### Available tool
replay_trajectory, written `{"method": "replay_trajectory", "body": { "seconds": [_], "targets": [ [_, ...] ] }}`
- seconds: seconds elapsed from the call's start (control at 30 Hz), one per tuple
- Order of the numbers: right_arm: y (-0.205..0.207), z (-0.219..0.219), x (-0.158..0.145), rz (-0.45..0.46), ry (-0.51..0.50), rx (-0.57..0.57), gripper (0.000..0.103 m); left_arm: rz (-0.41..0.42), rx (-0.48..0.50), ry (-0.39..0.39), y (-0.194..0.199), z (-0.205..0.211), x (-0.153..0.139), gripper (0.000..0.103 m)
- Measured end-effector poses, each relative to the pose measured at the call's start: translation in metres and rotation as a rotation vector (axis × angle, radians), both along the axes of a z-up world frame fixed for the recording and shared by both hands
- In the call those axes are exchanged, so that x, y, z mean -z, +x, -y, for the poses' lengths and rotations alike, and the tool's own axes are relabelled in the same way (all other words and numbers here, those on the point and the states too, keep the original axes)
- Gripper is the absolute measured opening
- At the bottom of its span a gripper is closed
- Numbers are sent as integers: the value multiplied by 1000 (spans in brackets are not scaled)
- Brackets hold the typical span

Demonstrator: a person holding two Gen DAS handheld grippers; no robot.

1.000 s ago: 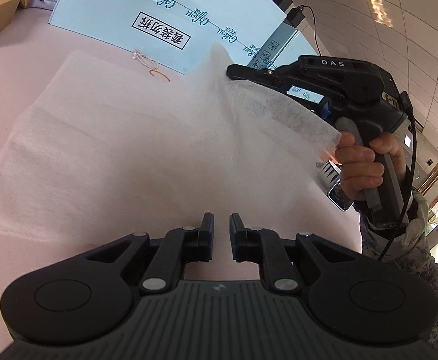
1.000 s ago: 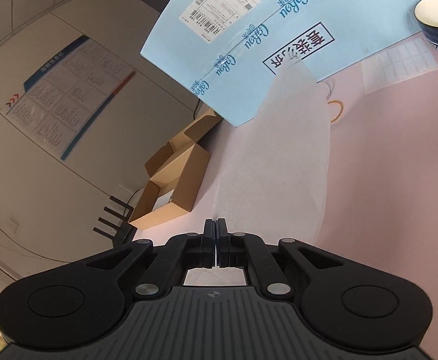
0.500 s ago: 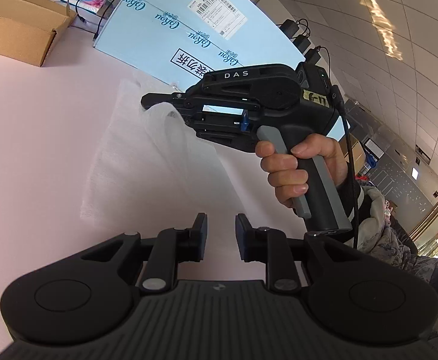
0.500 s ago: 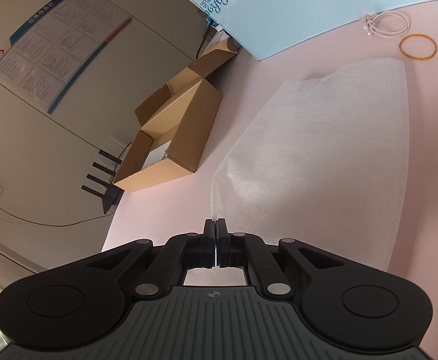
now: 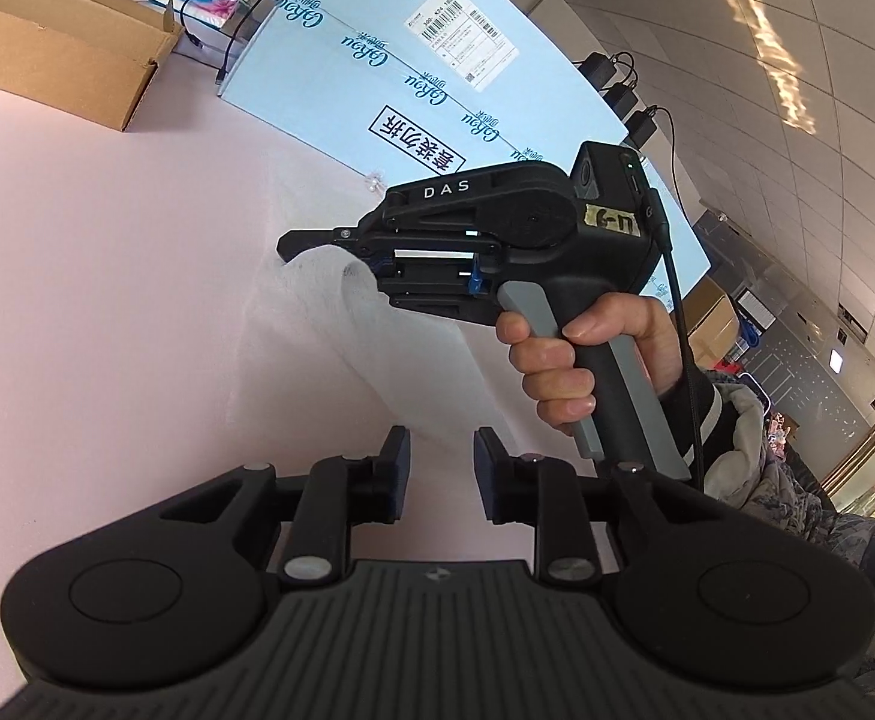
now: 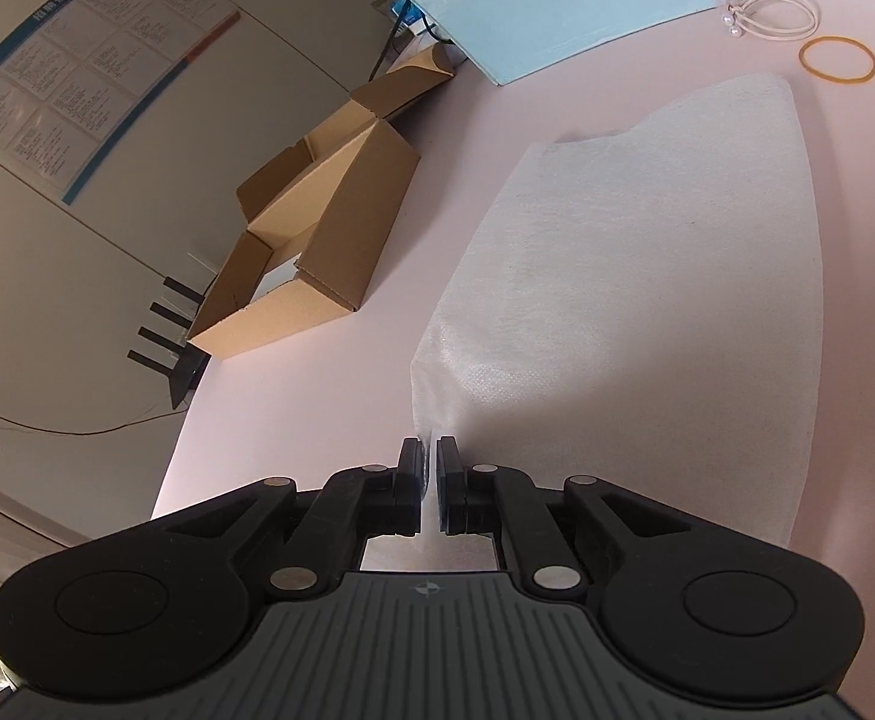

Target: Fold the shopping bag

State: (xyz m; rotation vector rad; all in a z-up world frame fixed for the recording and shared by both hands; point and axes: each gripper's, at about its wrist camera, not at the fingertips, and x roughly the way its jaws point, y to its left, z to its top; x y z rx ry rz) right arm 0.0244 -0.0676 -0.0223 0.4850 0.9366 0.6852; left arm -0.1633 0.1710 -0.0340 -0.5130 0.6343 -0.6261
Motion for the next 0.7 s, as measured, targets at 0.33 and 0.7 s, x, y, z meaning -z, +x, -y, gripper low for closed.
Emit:
{"method": "replay_trajectory", "body": {
  "seconds": [0.33, 0.7],
  "targets": [
    [-36, 78, -49, 242, 8, 156, 31, 81, -162, 40, -11, -43, -33, 24],
    [-18, 76, -16, 172, 23, 147, 10, 133, -60, 249, 111, 43, -59, 24]
  ]
}}
